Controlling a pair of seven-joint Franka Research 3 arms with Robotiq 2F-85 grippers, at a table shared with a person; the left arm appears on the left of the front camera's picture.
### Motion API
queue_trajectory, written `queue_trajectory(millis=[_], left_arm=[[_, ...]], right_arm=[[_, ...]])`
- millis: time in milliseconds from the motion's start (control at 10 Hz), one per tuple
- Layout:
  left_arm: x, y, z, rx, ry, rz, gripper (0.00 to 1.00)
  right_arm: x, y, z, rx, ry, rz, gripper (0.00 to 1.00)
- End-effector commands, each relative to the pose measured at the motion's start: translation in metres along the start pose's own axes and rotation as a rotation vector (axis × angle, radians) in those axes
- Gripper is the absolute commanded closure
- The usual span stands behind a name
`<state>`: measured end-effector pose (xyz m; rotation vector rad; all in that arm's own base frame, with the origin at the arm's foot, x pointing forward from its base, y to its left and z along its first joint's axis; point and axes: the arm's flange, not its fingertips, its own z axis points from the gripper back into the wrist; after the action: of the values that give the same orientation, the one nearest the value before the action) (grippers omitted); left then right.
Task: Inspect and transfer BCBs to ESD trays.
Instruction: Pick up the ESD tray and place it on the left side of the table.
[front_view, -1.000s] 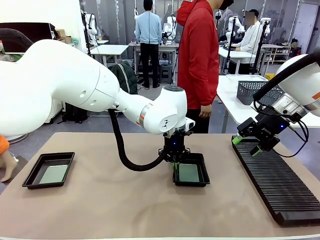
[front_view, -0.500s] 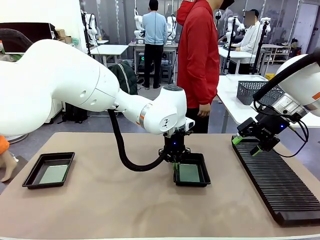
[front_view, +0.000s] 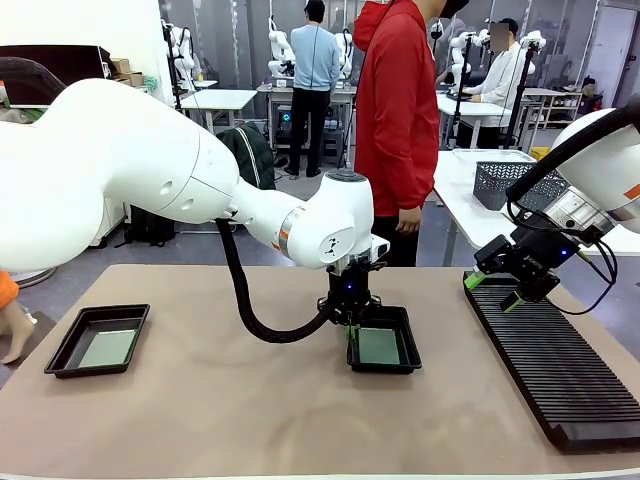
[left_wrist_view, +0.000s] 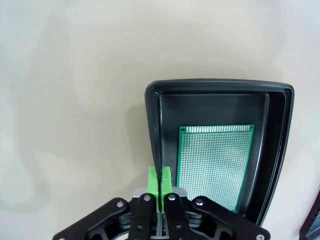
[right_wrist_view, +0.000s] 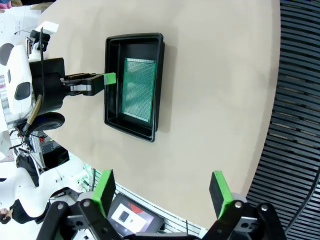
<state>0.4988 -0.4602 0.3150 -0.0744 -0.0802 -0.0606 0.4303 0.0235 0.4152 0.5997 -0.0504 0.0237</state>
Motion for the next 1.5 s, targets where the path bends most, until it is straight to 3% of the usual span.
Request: queue_trajectory(millis=[0, 200, 400, 900, 1400], left_arm=[[0.0, 0.001, -0.001, 0.009, -0.007, -0.009, 1.0], [0.0, 0.0, 0.0, 0.0, 0.0, 0.0, 0.97], [-0.007, 0.021, 0.012, -0.082, -0.03, 0.009, 0.97], [-0.006, 0.085, 0.015, -0.354, -0.049, -0.018, 0.97], [-0.02, 0.164, 0.04, -0.456, -0.098, 0.014, 0.97]], right_arm=[[0.0, 0.002, 0.0, -0.005, -0.012, -0.022, 0.0], [0.0, 0.002, 0.0, -0.005, -0.012, -0.022, 0.0], [0.0, 0.002, 0.0, -0.005, -0.012, -0.022, 0.0], [0.0, 0.002, 0.0, -0.005, -0.012, -0.022, 0.0], [0.0, 0.002, 0.0, -0.005, -0.012, -0.022, 0.0]])
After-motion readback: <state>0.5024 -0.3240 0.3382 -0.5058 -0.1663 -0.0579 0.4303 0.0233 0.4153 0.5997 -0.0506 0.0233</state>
